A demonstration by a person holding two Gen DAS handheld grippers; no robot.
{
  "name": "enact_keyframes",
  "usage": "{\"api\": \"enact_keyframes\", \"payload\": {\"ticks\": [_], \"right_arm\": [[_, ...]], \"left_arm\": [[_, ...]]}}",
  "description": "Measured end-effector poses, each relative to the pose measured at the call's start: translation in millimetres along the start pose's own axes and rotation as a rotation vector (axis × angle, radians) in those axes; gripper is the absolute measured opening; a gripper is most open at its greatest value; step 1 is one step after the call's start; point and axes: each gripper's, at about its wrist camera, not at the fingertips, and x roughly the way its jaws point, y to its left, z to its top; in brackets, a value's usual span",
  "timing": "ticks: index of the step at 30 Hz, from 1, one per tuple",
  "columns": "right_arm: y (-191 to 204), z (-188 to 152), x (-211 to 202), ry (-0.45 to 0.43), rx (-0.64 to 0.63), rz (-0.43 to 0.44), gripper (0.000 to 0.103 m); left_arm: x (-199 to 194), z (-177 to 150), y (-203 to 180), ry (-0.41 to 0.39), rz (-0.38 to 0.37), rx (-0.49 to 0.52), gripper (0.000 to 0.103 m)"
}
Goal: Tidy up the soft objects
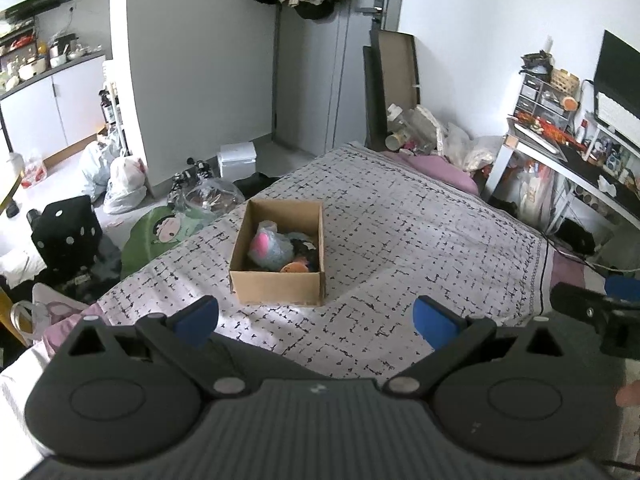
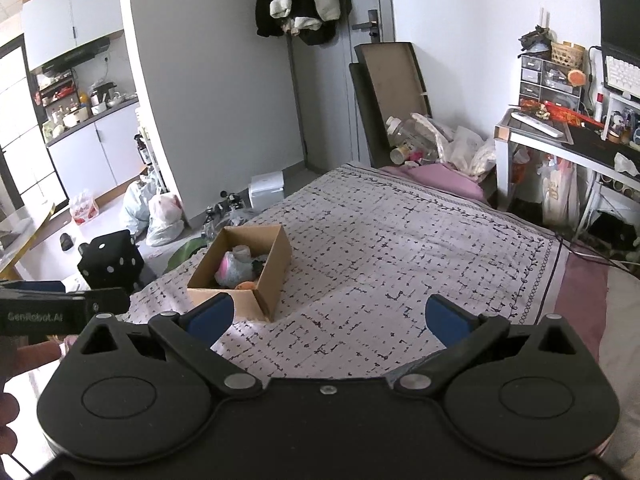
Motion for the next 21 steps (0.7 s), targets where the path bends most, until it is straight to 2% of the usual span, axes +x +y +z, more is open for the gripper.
{"api": "enact_keyframes", "payload": {"ticks": [21], "right_arm": [[9.1, -0.9, 5.4, 0.026, -0.03, -0.006, 0.103]], "left_arm": [[0.9, 1.8, 10.7, -0.008, -0.014, -0.032, 0.103]]}}
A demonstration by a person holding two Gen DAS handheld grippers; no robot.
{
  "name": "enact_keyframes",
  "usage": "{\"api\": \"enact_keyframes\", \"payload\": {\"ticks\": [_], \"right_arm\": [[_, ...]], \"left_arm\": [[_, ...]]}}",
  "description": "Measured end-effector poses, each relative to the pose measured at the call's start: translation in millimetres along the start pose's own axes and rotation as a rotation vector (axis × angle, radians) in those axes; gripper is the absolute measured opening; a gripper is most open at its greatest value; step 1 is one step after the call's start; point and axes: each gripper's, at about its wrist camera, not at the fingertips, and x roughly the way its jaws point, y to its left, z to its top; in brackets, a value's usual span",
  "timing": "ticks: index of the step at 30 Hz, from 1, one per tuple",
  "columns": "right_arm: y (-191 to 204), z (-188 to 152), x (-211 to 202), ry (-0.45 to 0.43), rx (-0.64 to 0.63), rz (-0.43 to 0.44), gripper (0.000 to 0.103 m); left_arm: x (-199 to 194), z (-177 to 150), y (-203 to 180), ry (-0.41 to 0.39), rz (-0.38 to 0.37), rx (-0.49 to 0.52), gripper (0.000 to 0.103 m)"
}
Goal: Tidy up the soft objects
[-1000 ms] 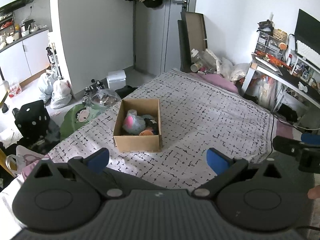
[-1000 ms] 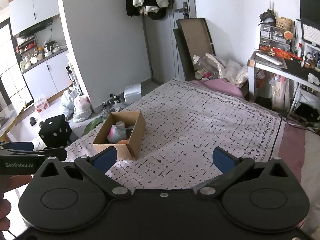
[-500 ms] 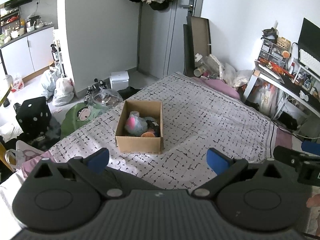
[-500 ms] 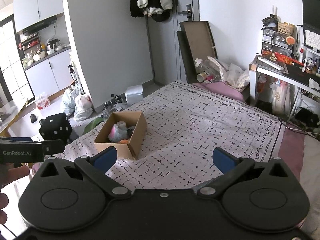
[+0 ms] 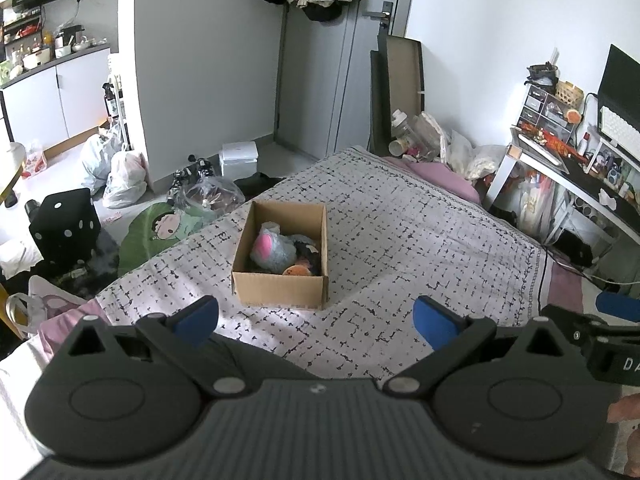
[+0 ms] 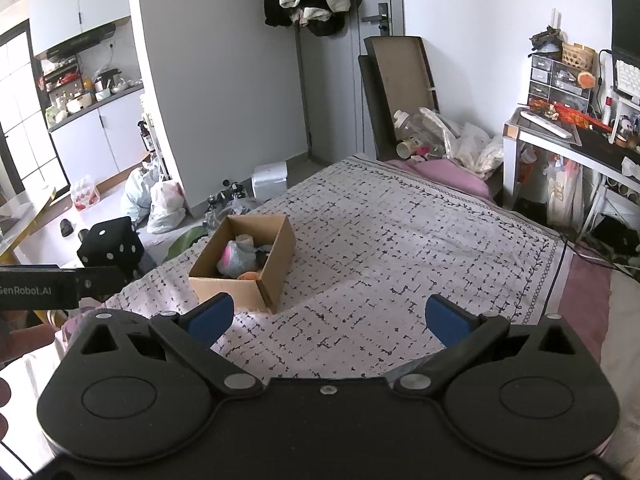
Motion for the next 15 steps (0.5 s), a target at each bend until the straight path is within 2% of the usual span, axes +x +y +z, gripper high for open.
{"api": "enact_keyframes", "payload": {"ticks": [15], "right_arm": [[-4.8, 0.6, -1.6, 0.001, 0.016, 0.005, 0.103]], "left_arm": [[-5.3, -2.7, -2.5, -0.012, -0.006, 0.005, 0.103]]}}
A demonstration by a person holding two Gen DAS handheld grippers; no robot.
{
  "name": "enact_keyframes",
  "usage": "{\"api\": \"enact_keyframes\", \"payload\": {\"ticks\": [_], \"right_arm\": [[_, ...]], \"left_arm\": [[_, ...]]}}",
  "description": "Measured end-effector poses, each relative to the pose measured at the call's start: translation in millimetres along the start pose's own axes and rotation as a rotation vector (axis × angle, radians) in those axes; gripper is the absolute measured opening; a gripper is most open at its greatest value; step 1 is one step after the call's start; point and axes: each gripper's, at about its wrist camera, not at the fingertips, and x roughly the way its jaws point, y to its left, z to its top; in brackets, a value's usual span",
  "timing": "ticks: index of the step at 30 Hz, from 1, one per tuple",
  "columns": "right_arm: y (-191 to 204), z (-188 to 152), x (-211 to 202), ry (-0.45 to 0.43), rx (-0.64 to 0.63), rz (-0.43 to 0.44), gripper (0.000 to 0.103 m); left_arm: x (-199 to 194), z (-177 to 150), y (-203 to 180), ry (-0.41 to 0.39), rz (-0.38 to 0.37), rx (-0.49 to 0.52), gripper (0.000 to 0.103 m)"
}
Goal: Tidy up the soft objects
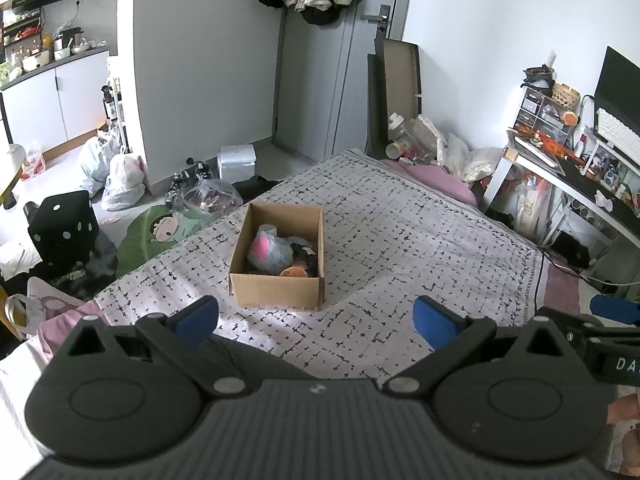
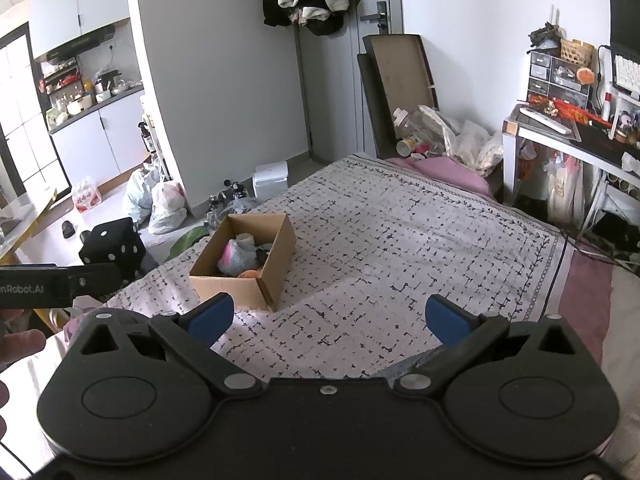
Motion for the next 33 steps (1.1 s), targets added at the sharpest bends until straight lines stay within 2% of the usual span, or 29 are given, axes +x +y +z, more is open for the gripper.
{"api": "enact_keyframes", "payload": {"ticks": [6, 33], "right_arm": [[-2, -2, -2, -0.006, 0.001, -0.002, 0.103], [1, -5, 9, 0.02, 0.001, 0.005, 0.103]], "left_arm": [[0, -2, -3, 0.001, 0.024, 0.014, 0.103], [1, -6, 1, 0.025, 0.018, 0.013, 0.103]]}}
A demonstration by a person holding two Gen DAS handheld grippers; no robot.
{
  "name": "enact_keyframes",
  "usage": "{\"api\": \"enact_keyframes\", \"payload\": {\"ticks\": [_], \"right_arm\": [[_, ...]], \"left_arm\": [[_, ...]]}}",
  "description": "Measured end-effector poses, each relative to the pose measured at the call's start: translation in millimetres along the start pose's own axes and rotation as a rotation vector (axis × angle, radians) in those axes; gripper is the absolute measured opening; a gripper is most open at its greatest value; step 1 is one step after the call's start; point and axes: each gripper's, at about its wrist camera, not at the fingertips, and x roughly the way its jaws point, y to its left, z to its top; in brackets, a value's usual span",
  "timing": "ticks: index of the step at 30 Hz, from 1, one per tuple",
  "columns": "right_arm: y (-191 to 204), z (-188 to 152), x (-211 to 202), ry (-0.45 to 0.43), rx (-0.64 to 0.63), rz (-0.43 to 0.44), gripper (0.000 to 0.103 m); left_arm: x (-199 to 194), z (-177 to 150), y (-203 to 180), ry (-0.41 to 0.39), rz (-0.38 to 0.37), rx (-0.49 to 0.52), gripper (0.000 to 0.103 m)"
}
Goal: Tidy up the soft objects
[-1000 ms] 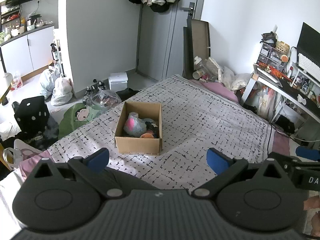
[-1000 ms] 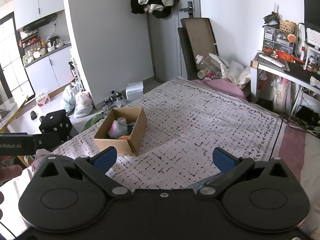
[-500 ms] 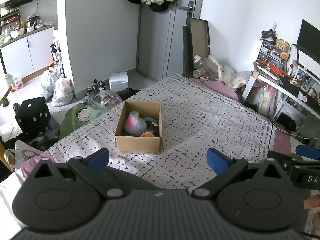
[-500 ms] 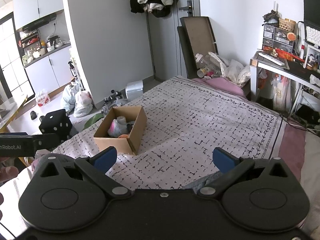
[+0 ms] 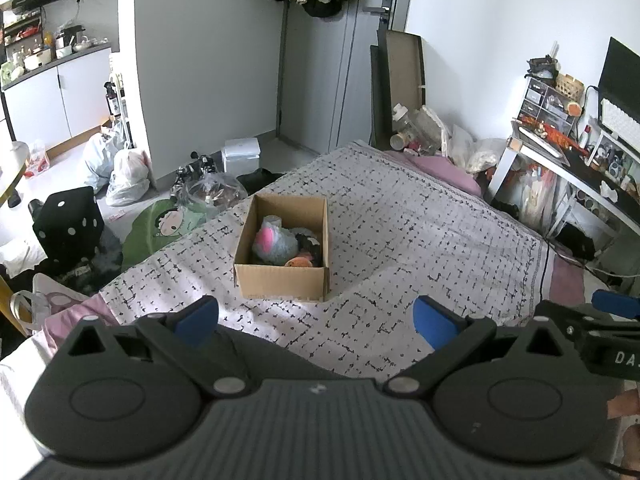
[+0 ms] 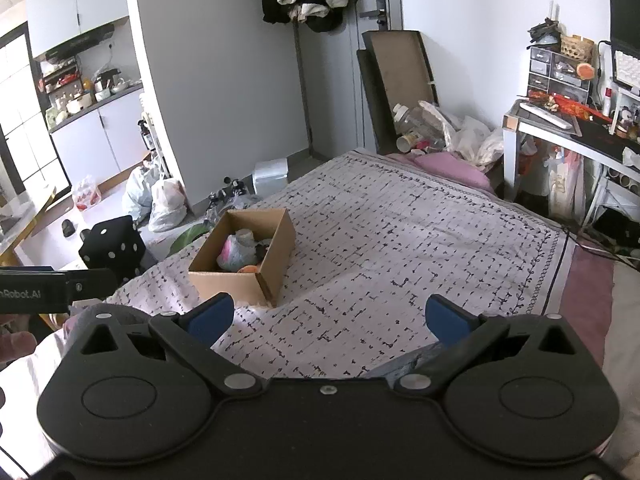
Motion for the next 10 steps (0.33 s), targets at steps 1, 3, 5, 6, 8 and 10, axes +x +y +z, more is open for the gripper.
{"api": "enact_keyframes", "payload": {"ticks": [1, 3, 5, 6, 8, 10], "right_arm": [[0.9, -0.3, 1.6, 0.004, -0.001, 0.001, 0.103], [3.3, -1.4, 3.9, 0.009, -0.006, 0.003, 0.103], [5.7, -2.7, 5.4, 0.011, -0.012, 0.007, 0.103], [6.3, -2.5, 6.3, 0.01, -0.015, 0.009, 0.103], [7.3, -2.4, 8.3, 0.008, -0.018, 0.014, 0.103], [7.9, -2.1, 11.6, 0.013, -0.009, 0.014, 0.103]], "left_arm": [[0.6, 0.1, -0.1, 0.003, 0.0, 0.004, 0.103], [1.7, -0.3, -0.5, 0.009, -0.002, 0.006, 0.103], [2.7, -0.5, 0.0, 0.013, 0.0, 0.006, 0.103], [3.0, 0.1, -0.2, 0.013, 0.002, 0.006, 0.103], [4.1, 0.8, -0.2, 0.014, 0.002, 0.009, 0.103], [4.0, 0.8, 0.4, 0.016, -0.005, 0.007, 0.103]]}}
